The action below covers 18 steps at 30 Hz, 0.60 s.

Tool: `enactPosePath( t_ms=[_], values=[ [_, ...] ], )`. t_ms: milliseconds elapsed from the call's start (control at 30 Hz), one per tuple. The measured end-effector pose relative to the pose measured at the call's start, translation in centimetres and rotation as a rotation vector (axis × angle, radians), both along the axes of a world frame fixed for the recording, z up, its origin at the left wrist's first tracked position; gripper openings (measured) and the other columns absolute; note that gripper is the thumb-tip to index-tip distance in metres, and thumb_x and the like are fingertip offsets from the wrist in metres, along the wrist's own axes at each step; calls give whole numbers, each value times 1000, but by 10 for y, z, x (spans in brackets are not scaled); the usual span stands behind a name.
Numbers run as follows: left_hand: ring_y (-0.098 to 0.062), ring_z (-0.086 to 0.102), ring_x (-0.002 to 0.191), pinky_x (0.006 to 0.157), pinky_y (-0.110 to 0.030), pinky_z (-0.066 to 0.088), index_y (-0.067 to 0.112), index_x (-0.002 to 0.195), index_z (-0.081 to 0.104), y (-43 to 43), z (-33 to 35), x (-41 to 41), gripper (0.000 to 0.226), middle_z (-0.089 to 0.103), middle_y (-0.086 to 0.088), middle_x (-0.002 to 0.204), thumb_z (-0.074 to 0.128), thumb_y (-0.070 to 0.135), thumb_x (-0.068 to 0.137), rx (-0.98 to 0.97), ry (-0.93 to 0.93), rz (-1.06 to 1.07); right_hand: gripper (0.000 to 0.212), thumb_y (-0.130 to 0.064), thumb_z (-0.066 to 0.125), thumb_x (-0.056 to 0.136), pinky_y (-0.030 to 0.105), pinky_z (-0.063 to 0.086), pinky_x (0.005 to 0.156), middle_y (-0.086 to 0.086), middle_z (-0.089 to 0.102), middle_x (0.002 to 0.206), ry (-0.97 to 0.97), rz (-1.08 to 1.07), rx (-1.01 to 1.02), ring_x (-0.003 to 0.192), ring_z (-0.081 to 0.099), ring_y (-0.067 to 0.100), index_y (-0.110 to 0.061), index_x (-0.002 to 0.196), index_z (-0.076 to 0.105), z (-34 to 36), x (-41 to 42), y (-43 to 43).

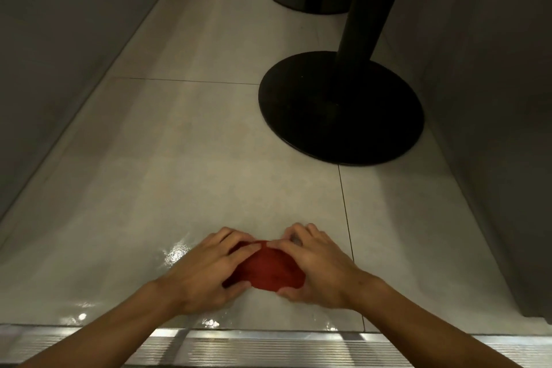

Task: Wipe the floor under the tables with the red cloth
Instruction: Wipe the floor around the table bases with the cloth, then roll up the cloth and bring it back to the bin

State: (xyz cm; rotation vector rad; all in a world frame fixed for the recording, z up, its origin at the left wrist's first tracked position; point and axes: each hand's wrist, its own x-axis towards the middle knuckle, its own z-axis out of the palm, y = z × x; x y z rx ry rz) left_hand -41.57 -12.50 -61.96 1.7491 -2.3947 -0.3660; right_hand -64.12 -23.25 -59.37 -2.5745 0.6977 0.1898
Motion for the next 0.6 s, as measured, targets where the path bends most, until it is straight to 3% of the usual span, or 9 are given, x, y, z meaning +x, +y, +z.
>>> enactPosePath(
  t_ms=[100, 167, 267, 400, 467, 600],
  values=[
    [-10, 55, 96, 83, -23, 47, 26, 125, 56, -6, 6, 1, 46, 58, 10, 111, 55, 43, 82, -34, -27, -45, 59, -37, 59, 85, 32, 40, 98, -5, 50, 125, -1, 1, -21, 112, 45, 17, -33, 140, 40, 1, 10, 2],
    [-12, 58, 90, 80, -26, 48, 26, 119, 57, -9, 14, 6, 41, 61, 8, 103, 55, 39, 81, 32, -11, -38, 52, -34, 57, 85, 34, 44, 94, -6, 55, 120, 0, -8, 35, 109, 50, 16, -34, 136, 44, 1, 16, 4],
    [-7, 59, 87, 81, -24, 49, 29, 114, 61, -16, 41, 20, 37, 63, 10, 99, 59, 37, 78, 303, 178, 88, 43, -31, 64, 83, 31, 51, 86, -11, 63, 108, -113, -107, 299, 96, 59, 8, -35, 125, 55, 11, 25, -1],
    [-7, 68, 79, 77, -29, 56, 32, 99, 69, -40, 76, 55, 31, 71, 12, 86, 75, 35, 68, 513, 495, 286, 36, -20, 75, 83, 30, 57, 76, -2, 69, 96, -356, -314, 540, 82, 66, 13, -29, 116, 65, 44, 43, -19],
    [-10, 69, 82, 81, -31, 56, 33, 95, 71, -56, 102, 77, 32, 72, 9, 90, 80, 36, 64, 552, 583, 352, 36, -17, 77, 82, 30, 58, 72, 1, 69, 96, -445, -394, 616, 82, 69, 17, -26, 115, 66, 69, 61, -30],
    [-8, 65, 74, 70, -24, 50, 23, 104, 70, -81, 164, 114, 36, 72, 2, 90, 85, 19, 72, 485, 755, 498, 33, -13, 74, 83, 36, 61, 73, 14, 69, 102, -624, -546, 761, 88, 72, 26, -16, 115, 64, 123, 104, -54]
  ],
)
